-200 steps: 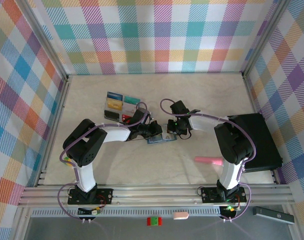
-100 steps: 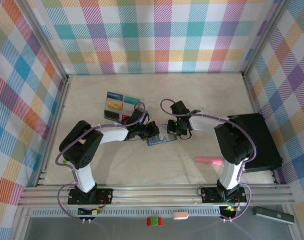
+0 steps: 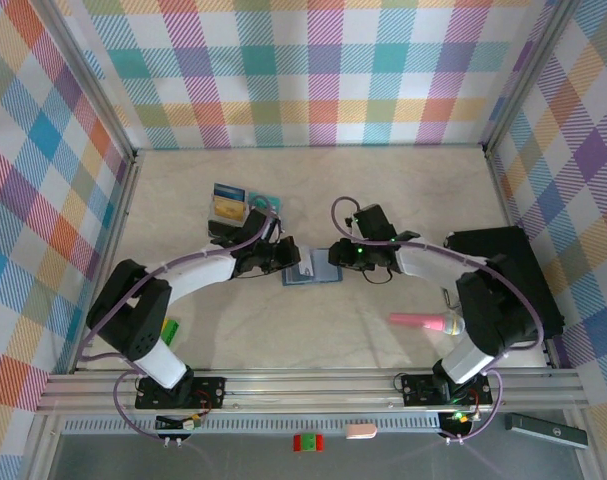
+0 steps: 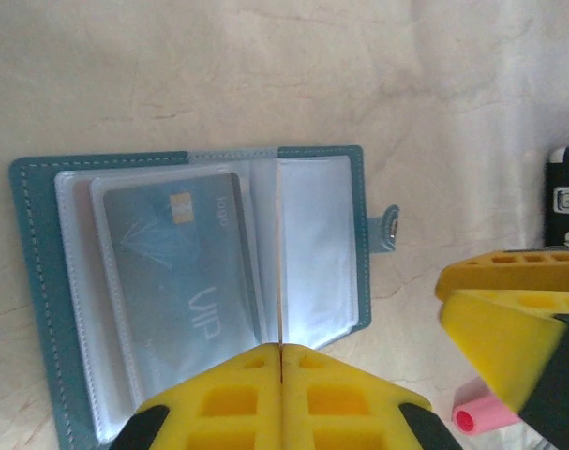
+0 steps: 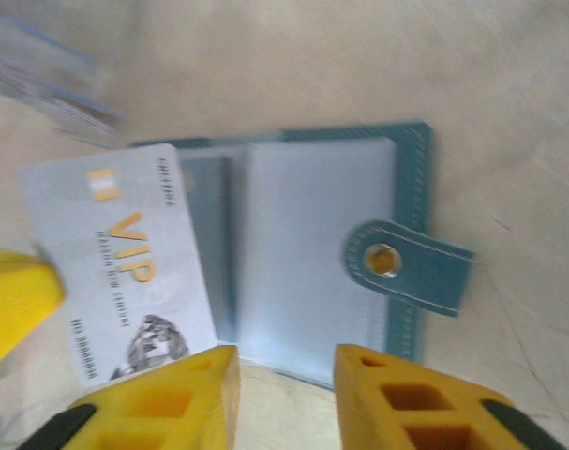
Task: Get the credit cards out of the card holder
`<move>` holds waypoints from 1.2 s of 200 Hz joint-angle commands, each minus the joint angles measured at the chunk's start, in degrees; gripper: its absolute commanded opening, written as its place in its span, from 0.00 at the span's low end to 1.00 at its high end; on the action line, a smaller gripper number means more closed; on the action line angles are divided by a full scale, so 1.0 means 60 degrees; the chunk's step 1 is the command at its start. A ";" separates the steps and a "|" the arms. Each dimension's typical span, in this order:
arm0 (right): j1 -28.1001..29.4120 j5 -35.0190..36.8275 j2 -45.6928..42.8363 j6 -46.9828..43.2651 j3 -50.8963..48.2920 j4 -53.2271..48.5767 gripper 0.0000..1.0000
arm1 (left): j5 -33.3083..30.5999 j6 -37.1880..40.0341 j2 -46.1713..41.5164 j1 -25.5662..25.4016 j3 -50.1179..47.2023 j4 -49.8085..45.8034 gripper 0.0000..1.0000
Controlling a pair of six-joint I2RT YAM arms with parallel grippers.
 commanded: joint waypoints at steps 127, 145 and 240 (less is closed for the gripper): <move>-0.0970 -0.4715 0.0047 0.4285 -0.0281 0.5645 0.68 | 0.0510 -0.1387 -0.2283 0.0840 0.0007 0.1762 0.00; -0.0972 -0.4870 0.0158 0.4673 -0.0159 0.6048 0.69 | 0.0733 -0.1886 -0.2347 0.0971 -0.0124 0.2487 0.00; -0.0970 -0.5368 0.0542 0.5950 0.0267 0.7432 0.59 | 0.1331 -0.3098 -0.2265 0.1097 -0.0428 0.4122 0.00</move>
